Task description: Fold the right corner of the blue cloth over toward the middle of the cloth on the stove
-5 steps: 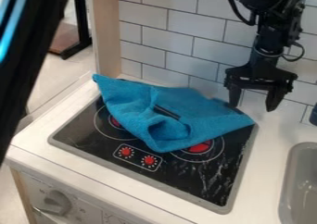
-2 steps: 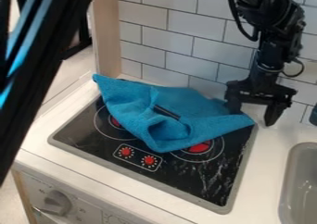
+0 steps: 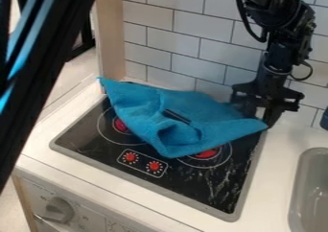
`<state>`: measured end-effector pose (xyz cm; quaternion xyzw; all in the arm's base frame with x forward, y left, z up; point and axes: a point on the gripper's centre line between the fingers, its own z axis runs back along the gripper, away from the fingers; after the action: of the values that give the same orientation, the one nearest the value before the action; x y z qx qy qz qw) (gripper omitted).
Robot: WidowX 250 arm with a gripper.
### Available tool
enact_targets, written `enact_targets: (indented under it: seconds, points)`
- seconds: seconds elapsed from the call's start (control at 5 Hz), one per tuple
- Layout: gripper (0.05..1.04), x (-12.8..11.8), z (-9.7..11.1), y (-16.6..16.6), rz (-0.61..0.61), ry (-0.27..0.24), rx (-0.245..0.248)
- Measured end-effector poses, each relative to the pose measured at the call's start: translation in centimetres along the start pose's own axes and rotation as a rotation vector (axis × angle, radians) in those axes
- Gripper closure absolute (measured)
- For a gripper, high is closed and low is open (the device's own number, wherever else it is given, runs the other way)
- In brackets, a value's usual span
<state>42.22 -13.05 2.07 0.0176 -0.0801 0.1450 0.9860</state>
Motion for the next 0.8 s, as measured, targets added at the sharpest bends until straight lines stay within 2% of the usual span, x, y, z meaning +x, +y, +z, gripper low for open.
enact_targets:
  seconds: [0.2, 0.4, 0.8]
  points:
    - [0.891, 0.02, 0.03, -0.04, -0.008, 0.000, -0.002]
    - [1.002, 0.13, 0.10, -0.05, -0.025, -0.005, -0.002]
    - [1.033, 0.57, 1.03, 0.48, -0.048, -0.018, 0.035]
